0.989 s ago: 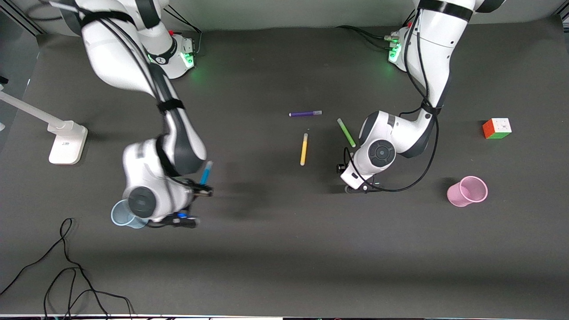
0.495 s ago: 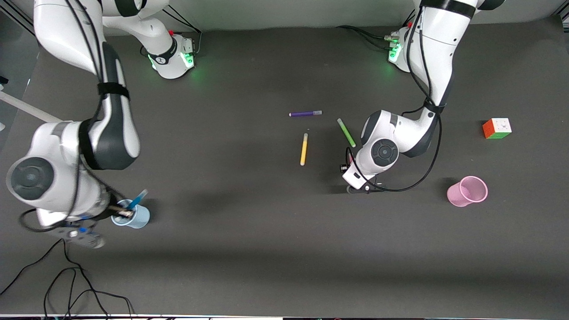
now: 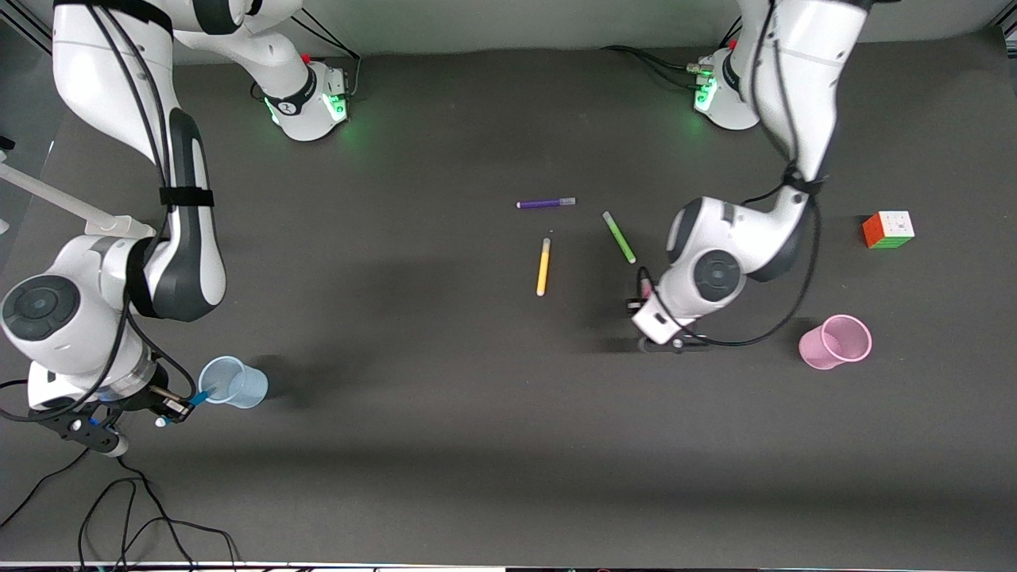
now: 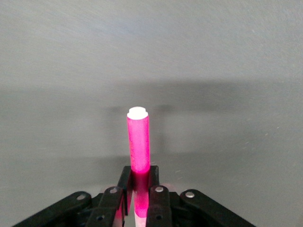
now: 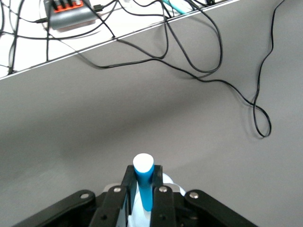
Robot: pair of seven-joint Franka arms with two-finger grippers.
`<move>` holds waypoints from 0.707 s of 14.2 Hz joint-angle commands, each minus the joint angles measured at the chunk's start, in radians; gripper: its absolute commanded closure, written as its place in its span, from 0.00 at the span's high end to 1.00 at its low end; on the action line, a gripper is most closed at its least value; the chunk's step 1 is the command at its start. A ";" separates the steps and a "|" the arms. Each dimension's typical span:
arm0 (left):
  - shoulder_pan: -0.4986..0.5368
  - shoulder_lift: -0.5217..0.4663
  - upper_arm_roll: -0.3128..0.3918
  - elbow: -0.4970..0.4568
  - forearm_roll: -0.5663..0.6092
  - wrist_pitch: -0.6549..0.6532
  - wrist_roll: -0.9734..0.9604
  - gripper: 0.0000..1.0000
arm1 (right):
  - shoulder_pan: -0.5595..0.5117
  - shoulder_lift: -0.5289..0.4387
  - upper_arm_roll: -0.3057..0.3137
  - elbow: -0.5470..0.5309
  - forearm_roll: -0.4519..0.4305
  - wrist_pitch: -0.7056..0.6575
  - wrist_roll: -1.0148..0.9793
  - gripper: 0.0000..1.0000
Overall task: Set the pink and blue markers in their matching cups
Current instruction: 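Carry the blue marker to the blue cup while the left gripper lifts pink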
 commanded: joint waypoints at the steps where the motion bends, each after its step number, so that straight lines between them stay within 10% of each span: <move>1: 0.003 -0.116 0.081 -0.014 0.000 -0.117 0.126 0.00 | 0.042 -0.082 -0.008 -0.191 -0.030 0.156 0.012 0.00; 6: 0.006 -0.162 0.302 0.007 0.000 -0.145 0.568 0.00 | 0.048 -0.087 -0.008 -0.264 -0.034 0.223 0.011 0.00; 10: 0.112 -0.153 0.334 0.045 -0.001 -0.123 0.855 0.00 | 0.055 -0.087 -0.008 -0.310 -0.036 0.286 0.011 0.00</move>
